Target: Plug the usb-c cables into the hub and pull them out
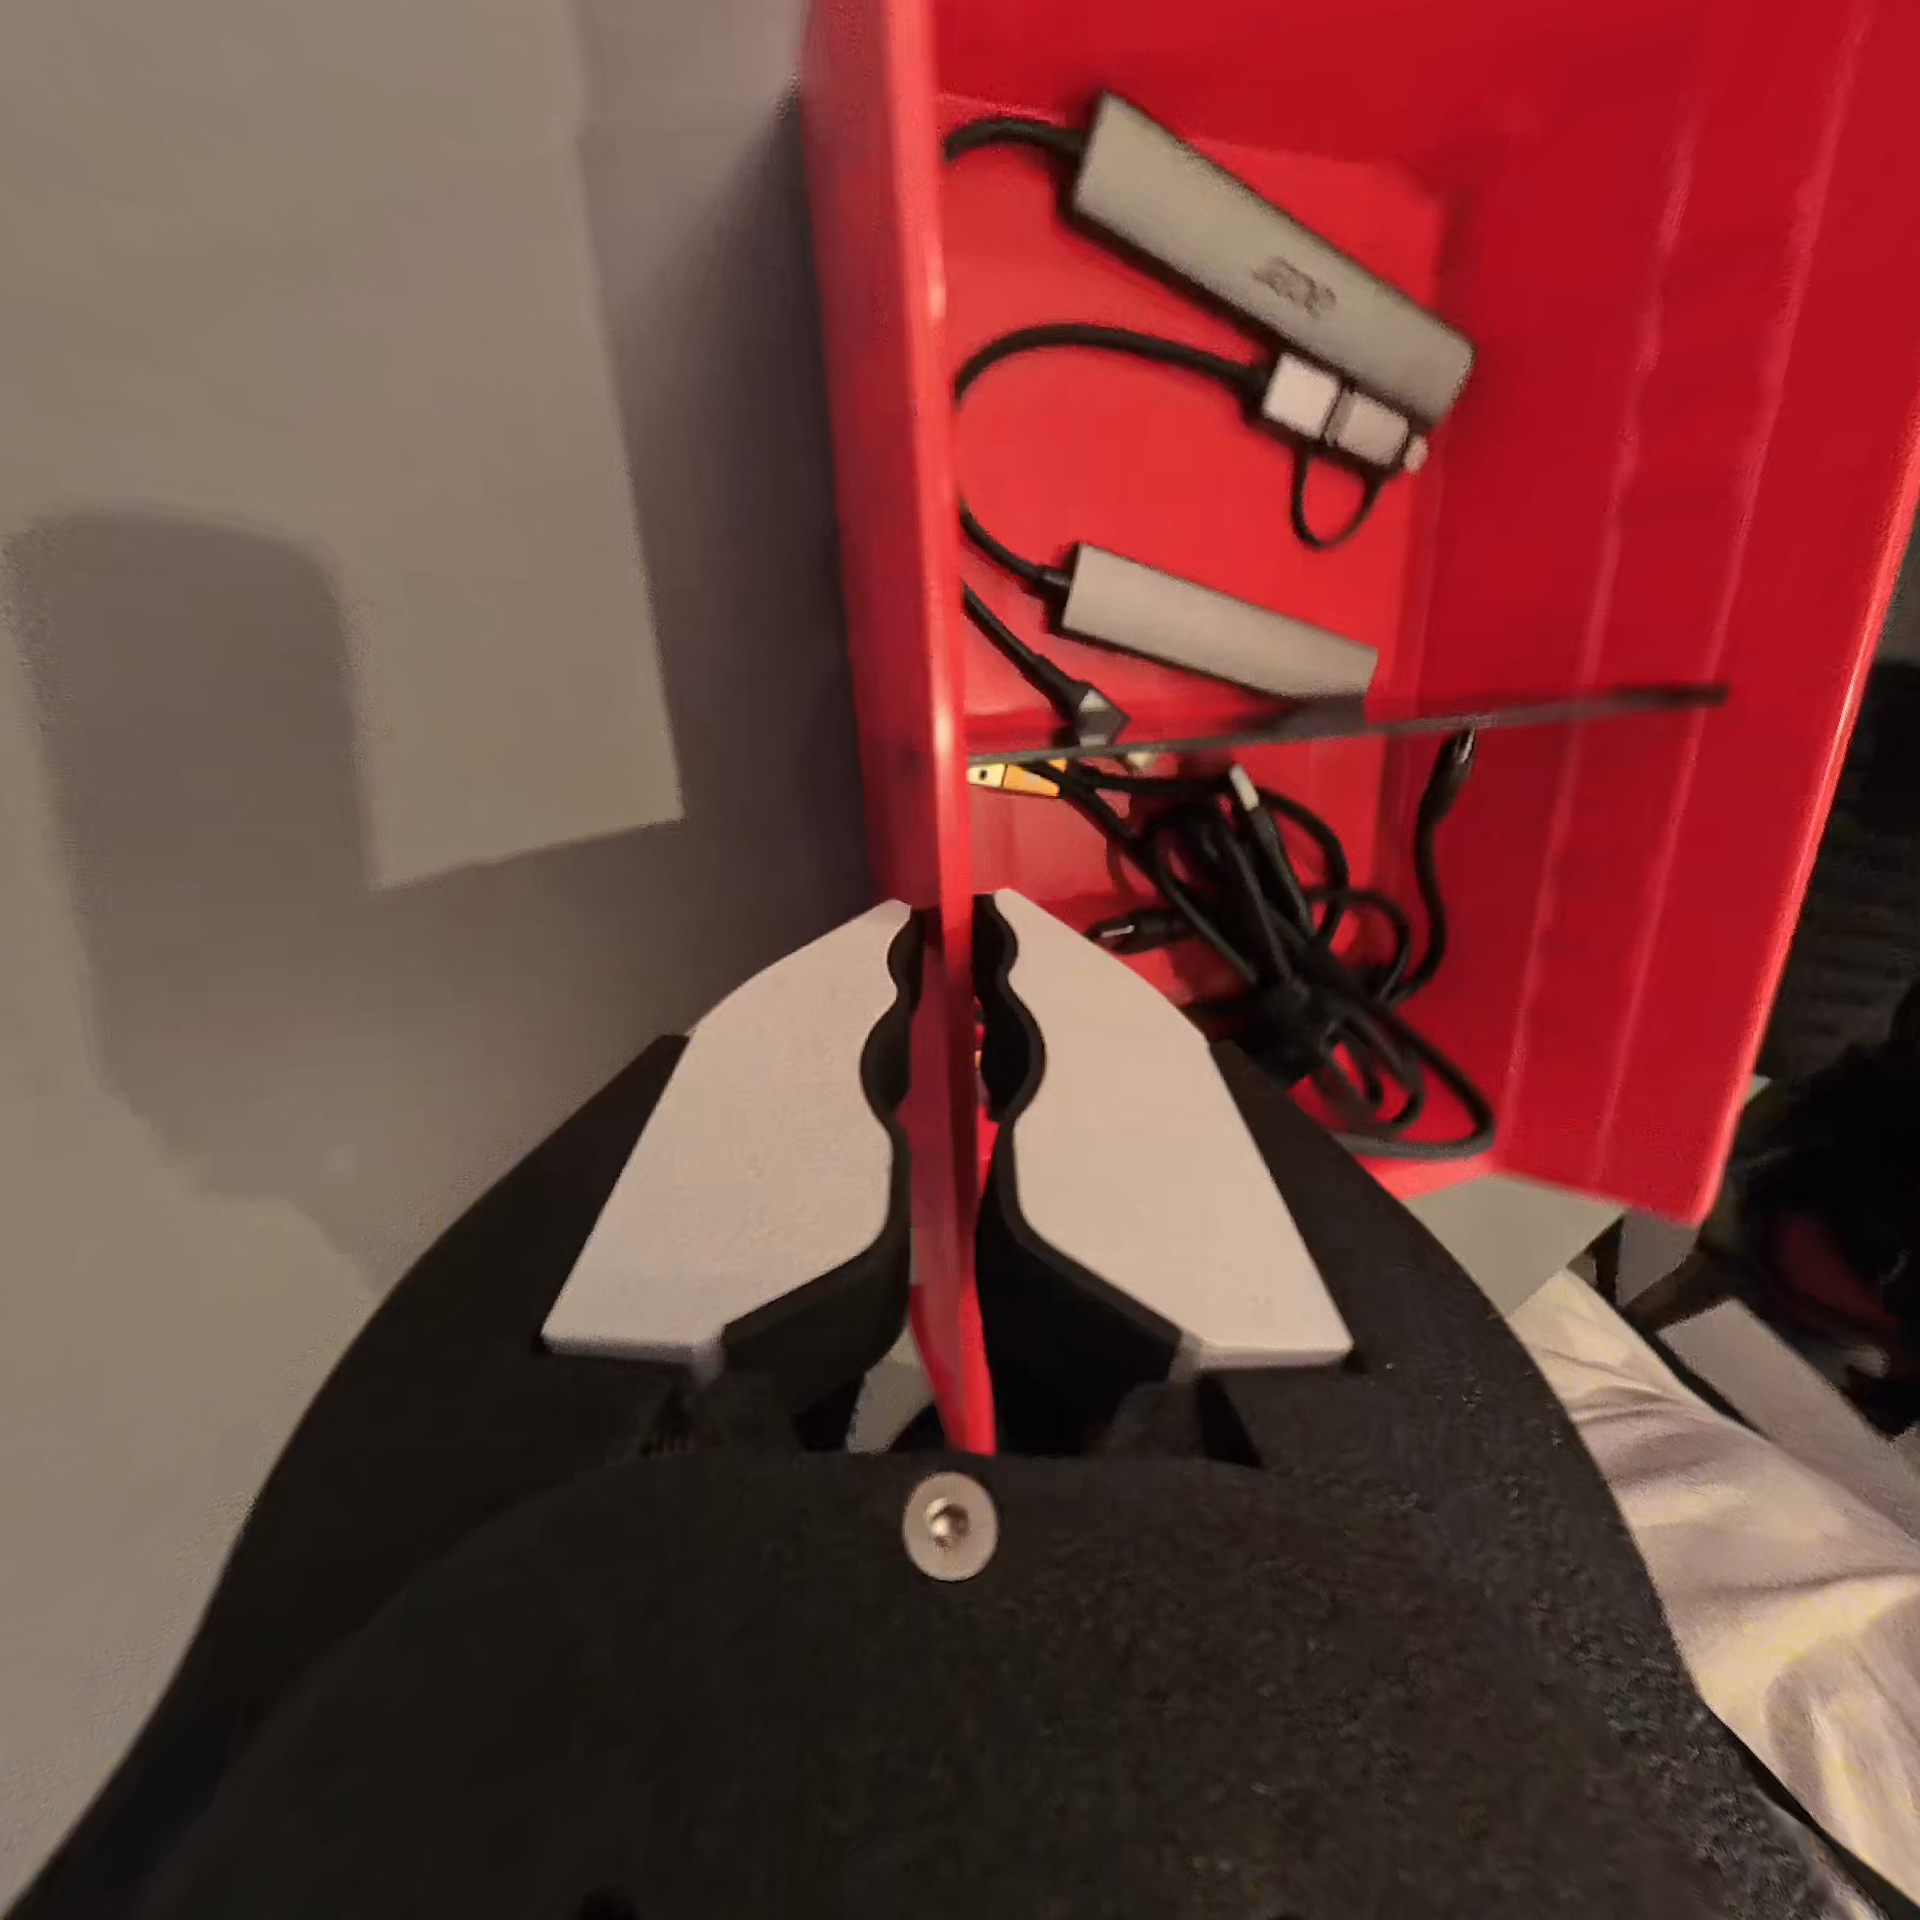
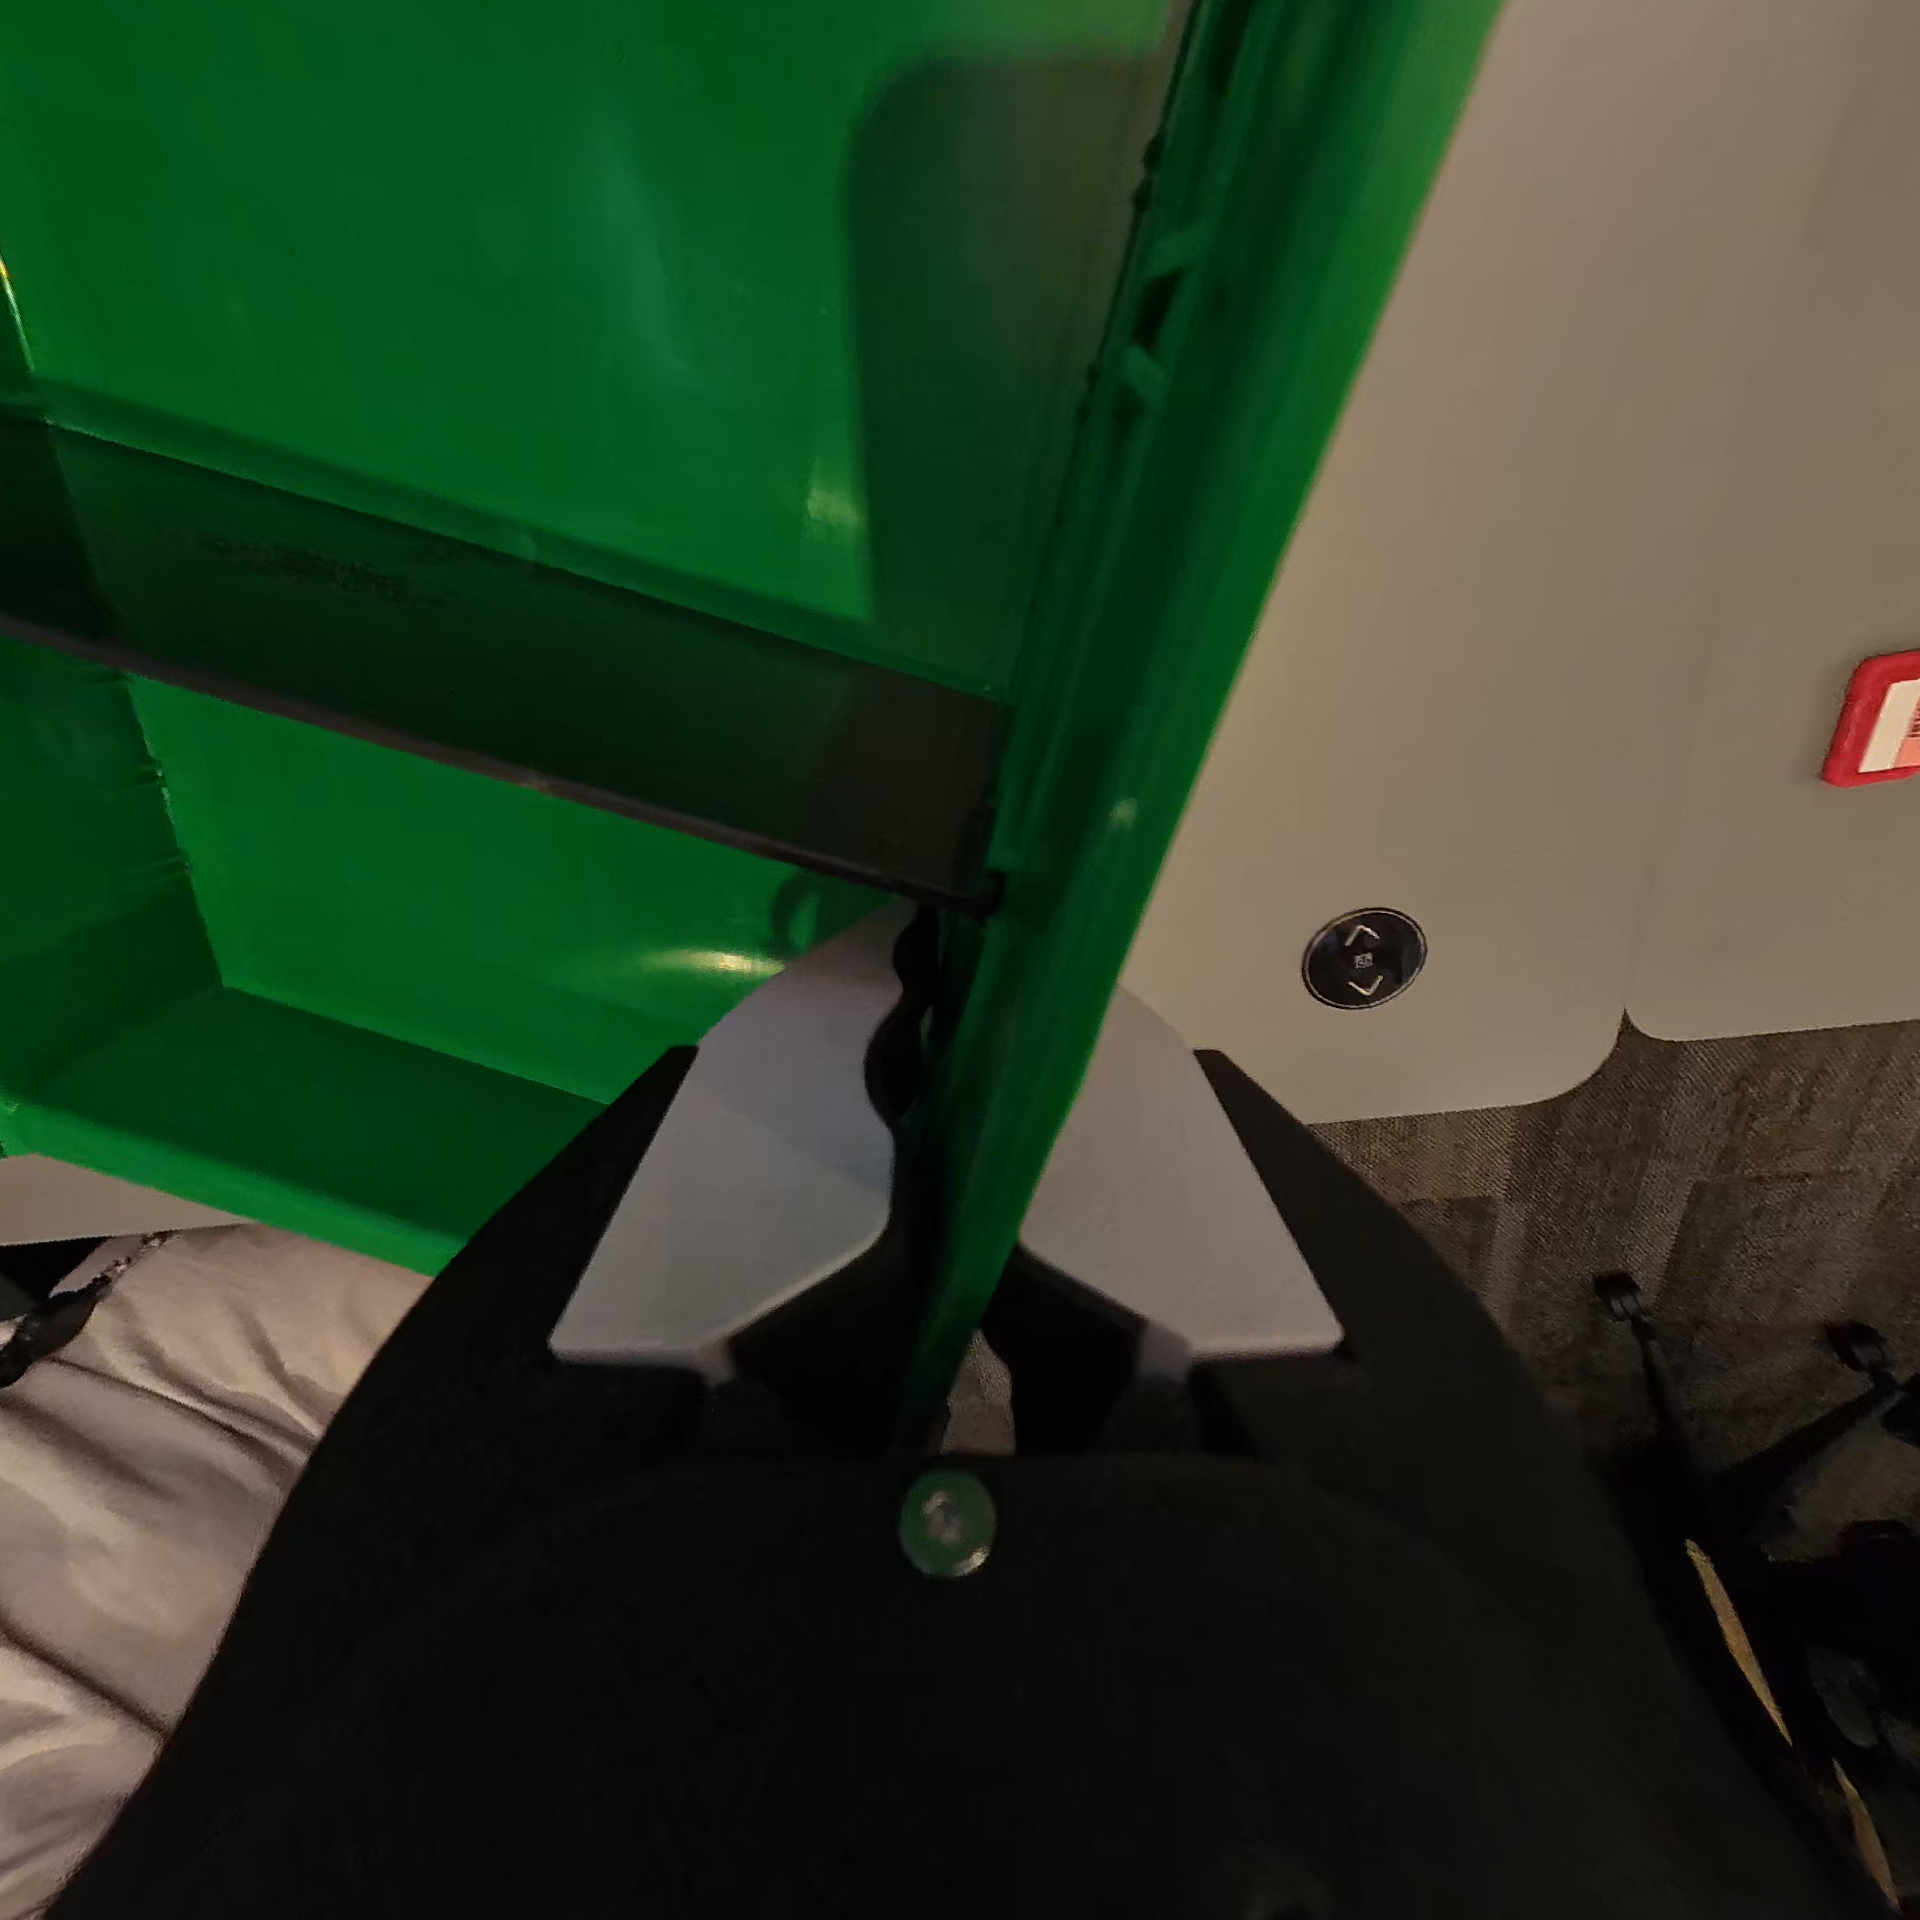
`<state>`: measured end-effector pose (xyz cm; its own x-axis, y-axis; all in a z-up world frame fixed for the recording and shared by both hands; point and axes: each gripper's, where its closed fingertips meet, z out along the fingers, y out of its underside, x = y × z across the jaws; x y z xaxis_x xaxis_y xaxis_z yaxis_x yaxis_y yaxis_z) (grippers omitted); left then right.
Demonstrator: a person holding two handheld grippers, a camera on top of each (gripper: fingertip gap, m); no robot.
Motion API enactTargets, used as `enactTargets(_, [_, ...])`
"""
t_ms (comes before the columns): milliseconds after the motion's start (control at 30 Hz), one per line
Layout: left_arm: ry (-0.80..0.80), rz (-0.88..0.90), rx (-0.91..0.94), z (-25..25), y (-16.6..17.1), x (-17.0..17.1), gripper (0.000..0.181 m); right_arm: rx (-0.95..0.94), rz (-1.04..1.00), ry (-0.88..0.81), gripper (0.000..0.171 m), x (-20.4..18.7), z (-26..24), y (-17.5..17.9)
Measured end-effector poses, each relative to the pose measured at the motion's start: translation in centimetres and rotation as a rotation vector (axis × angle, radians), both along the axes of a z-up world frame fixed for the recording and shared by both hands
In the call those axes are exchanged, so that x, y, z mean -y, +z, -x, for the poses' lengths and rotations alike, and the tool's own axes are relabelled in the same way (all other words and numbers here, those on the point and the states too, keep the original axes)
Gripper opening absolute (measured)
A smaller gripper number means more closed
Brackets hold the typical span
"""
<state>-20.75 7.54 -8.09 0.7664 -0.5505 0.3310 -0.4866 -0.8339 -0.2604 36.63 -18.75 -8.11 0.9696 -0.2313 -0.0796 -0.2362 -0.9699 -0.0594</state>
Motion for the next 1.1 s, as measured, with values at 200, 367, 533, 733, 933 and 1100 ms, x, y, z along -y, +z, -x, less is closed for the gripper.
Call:
enactTargets(200, [0.250,0.084,0.132,11.0,0.4,0.7,0.012,0.044,0.041,0.043,0.005,-0.6,0.7,-0.5])
enactTargets(367, [0.424,0.146,0.232,16.9,0.7,3.1,0.014,0.057,0.062,0.056,0.005,-1.4,1.3,-1.2])
enactTargets(533, [0.497,0.061,0.190,19.9,0.7,2.7,0.013,0.050,0.066,0.064,0.005,-2.3,2.1,-1.5])
enactTargets(733, [0.556,0.077,0.301,20.1,0.8,1.8,0.014,0.061,0.058,0.073,0.006,-2.7,2.5,-1.2])
enactTargets(933, [0.519,0.100,0.277,20.1,0.9,3.2,0.014,0.084,-0.018,0.082,0.005,-4.4,3.5,-0.5])
enactTargets(1100, [0.568,0.111,0.374,20.4,1.6,3.4,0.011,0.016,-0.066,0.138,0.005,-7.8,6.7,-0.8])
